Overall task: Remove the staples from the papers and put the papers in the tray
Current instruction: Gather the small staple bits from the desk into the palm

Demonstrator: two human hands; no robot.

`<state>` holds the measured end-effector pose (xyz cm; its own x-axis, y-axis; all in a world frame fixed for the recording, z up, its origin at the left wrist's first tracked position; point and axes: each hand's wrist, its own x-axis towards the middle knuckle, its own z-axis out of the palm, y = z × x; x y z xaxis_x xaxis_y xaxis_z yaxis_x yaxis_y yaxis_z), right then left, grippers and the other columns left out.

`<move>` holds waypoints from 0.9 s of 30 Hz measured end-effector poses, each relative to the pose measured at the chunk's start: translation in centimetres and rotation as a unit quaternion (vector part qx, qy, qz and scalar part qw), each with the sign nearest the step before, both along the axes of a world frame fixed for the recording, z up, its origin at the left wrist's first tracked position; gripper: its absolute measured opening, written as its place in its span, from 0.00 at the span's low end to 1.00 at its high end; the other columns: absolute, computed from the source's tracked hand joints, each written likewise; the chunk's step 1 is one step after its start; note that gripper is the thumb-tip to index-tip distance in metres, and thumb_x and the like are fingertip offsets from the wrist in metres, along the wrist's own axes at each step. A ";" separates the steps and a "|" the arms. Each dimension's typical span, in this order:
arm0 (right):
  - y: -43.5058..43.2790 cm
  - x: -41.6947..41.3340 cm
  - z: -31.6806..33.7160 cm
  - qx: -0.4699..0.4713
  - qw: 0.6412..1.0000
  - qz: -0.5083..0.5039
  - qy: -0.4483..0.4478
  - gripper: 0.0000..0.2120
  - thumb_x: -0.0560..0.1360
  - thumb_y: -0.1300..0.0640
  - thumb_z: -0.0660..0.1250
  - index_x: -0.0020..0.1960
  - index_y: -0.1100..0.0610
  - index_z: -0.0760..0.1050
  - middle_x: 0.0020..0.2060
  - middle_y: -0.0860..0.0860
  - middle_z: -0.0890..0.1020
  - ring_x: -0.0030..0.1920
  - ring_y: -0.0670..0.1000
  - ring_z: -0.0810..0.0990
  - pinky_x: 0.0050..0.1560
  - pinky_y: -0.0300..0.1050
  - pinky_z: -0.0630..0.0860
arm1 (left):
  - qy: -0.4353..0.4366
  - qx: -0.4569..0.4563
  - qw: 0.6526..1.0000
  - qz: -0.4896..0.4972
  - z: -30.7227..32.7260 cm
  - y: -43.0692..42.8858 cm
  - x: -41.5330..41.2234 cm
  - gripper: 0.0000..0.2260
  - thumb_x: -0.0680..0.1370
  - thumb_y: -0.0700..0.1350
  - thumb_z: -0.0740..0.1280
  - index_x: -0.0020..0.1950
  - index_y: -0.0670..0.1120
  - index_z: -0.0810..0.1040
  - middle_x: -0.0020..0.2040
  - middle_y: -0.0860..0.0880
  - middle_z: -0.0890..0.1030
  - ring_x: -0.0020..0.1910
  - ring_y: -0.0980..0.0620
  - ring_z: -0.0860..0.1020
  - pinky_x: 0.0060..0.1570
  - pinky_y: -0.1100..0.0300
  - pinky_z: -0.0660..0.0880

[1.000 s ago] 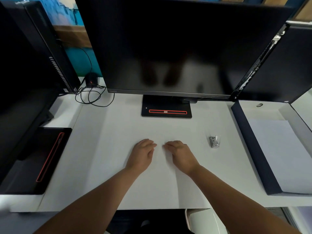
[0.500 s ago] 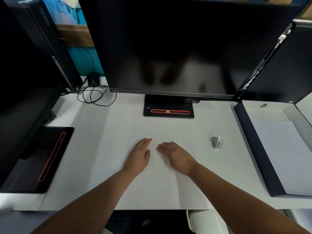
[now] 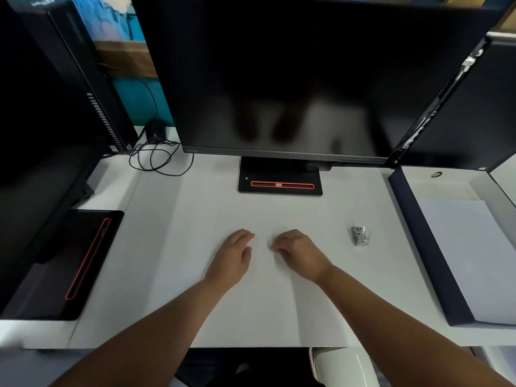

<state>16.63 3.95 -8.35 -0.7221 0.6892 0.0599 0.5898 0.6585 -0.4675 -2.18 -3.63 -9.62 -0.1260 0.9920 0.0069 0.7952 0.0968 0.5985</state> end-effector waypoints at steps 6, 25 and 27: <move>0.1 2.0 1.1 -0.092 0.986 -0.130 0.047 0.12 0.73 0.70 0.63 0.49 0.61 0.82 0.49 0.54 0.84 0.51 0.52 0.80 0.53 0.37 0.71 | -0.078 -0.022 0.997 -0.004 0.7 0.6 1.1 0.17 0.81 0.41 0.60 0.70 0.46 0.71 0.71 0.50 0.71 0.70 0.55 0.67 0.67 0.72 0.57; -1.9 -0.6 0.6 -0.041 0.985 -0.156 -0.054 0.10 0.77 0.63 0.58 0.39 0.64 0.75 0.36 0.56 0.76 0.37 0.53 0.70 0.37 0.47 0.69 | -0.426 -0.061 0.897 0.098 1.5 1.4 4.4 0.16 0.81 0.40 0.58 0.68 0.46 0.73 0.66 0.52 0.75 0.66 0.57 0.71 0.69 0.61 0.64; -1.9 -0.9 0.9 -0.052 0.982 -0.176 -0.046 0.10 0.76 0.65 0.58 0.38 0.64 0.73 0.34 0.56 0.74 0.35 0.54 0.70 0.35 0.45 0.66 | -0.504 -0.055 0.850 0.144 1.9 1.8 4.5 0.14 0.80 0.40 0.60 0.66 0.43 0.75 0.64 0.48 0.77 0.65 0.51 0.74 0.69 0.57 0.67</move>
<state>15.71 2.06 -7.44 -0.4364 0.8963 -0.0780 0.8150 0.3571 -0.4562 2.30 -1.81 -7.76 -0.2496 0.9070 -0.3392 -0.1831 0.2998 0.9363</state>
